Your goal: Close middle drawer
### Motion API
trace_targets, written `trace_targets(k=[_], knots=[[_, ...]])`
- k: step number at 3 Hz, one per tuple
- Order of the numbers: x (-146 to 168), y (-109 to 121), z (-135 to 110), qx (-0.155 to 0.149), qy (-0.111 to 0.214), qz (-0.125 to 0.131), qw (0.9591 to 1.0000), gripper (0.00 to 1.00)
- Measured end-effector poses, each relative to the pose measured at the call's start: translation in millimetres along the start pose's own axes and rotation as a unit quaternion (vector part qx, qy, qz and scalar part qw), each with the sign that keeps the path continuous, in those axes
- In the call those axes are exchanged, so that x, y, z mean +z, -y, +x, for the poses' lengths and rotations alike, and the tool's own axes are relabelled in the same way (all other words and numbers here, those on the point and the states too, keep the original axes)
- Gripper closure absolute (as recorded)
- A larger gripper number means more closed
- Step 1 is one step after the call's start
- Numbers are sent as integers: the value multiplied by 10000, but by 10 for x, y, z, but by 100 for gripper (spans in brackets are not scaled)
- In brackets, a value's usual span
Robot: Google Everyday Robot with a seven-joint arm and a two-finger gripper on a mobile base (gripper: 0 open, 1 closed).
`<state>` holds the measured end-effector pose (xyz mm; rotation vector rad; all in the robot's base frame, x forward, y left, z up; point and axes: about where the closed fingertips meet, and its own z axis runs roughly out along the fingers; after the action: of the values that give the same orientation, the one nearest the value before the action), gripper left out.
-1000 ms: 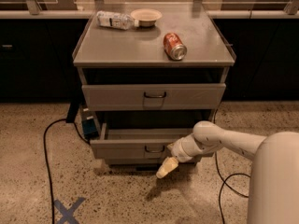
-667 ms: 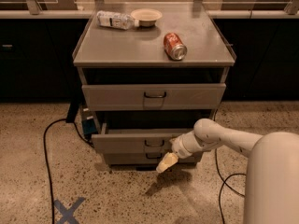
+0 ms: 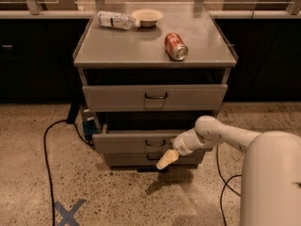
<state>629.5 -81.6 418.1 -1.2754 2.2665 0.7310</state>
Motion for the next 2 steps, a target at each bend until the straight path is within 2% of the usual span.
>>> trace_targets(k=[1,2], knots=[[-89,187,-139,312,302,-46,9990,0],[-156,339,-245,501,585,-5,9970,0]])
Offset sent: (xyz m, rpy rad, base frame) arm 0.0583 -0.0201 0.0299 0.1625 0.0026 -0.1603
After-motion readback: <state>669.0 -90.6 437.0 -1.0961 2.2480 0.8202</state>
